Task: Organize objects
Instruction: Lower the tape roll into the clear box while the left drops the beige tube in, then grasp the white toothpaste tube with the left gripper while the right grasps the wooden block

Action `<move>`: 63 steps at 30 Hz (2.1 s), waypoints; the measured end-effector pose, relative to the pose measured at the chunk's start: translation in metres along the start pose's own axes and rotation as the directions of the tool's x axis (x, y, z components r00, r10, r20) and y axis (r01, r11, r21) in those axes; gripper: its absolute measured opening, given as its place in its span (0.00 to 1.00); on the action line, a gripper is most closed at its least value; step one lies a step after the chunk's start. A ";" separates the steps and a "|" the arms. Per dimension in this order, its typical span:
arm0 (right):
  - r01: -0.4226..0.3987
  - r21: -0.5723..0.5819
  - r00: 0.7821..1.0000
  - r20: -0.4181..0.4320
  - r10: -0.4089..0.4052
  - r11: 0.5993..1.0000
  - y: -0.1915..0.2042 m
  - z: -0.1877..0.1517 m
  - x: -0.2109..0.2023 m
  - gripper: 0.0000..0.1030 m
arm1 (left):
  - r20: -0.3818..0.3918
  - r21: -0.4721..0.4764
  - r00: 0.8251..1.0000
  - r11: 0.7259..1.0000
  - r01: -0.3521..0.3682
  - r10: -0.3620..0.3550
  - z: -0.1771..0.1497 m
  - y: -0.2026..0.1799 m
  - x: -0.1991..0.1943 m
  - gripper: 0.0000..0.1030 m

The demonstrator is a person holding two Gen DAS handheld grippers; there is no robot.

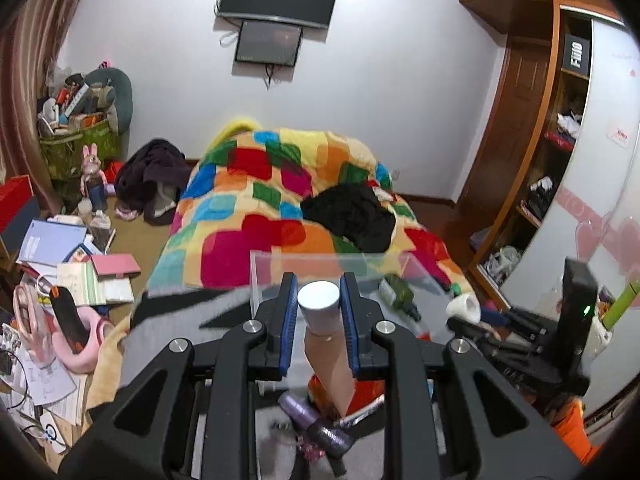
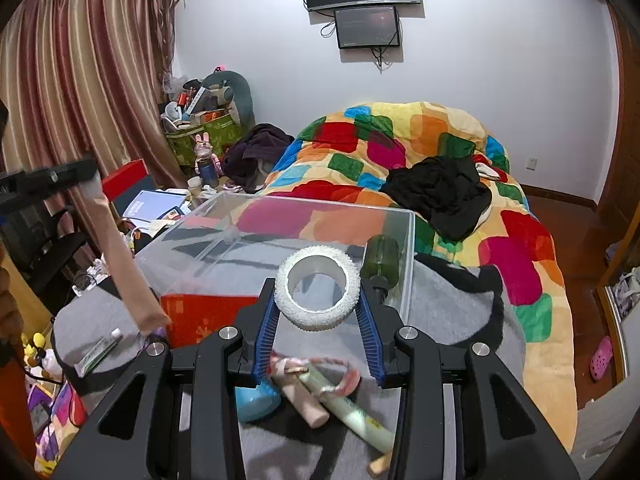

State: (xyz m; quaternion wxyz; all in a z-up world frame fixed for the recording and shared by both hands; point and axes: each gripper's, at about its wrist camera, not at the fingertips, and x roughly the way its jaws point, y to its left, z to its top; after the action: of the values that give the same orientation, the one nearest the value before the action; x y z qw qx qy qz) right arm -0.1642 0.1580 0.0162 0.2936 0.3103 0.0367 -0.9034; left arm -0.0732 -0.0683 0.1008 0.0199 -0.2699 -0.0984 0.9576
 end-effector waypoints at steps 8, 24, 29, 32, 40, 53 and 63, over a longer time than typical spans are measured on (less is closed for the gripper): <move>0.020 -0.018 1.000 0.013 -0.020 1.000 0.000 0.017 0.010 0.34 | 0.074 -0.045 0.997 0.999 -0.023 0.026 0.031 0.007 0.001 0.20; 0.021 -0.026 0.987 -0.161 -0.025 0.999 -0.009 0.009 0.063 0.34 | -0.107 -0.085 0.992 0.993 -0.082 0.072 -0.016 0.036 0.083 0.21; 0.025 -0.034 0.985 -0.169 -0.031 0.999 -0.009 0.010 0.066 0.34 | -0.128 -0.073 0.990 0.995 -0.063 0.053 -0.023 0.034 0.083 0.21; 0.025 -0.036 0.985 -0.170 -0.031 0.999 -0.010 0.011 0.065 0.37 | -0.160 -0.048 0.985 0.996 -0.078 0.069 -0.028 0.031 0.086 0.22; 0.025 -0.053 0.990 -0.140 -0.032 0.998 -0.006 0.009 0.048 0.45 | -0.204 -0.004 0.976 0.997 -0.081 0.079 -0.044 0.027 0.084 0.27; 0.030 -0.087 0.994 -0.100 -0.039 0.996 -0.008 -0.009 0.006 0.56 | -0.200 0.063 0.972 0.992 -0.109 0.119 -0.069 0.028 0.040 0.66; 0.066 -0.018 0.979 -0.190 -0.068 0.998 -0.039 -0.056 -0.007 0.57 | -0.299 0.043 0.939 0.986 -0.163 0.168 -0.125 0.052 0.023 0.71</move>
State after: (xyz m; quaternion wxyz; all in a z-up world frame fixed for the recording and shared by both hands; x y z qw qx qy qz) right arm -0.1510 0.2076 -0.0297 0.2599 0.3923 0.0803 -0.8787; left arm -0.0267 -0.0948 -0.0261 -0.0435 -0.4199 -0.0626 0.9043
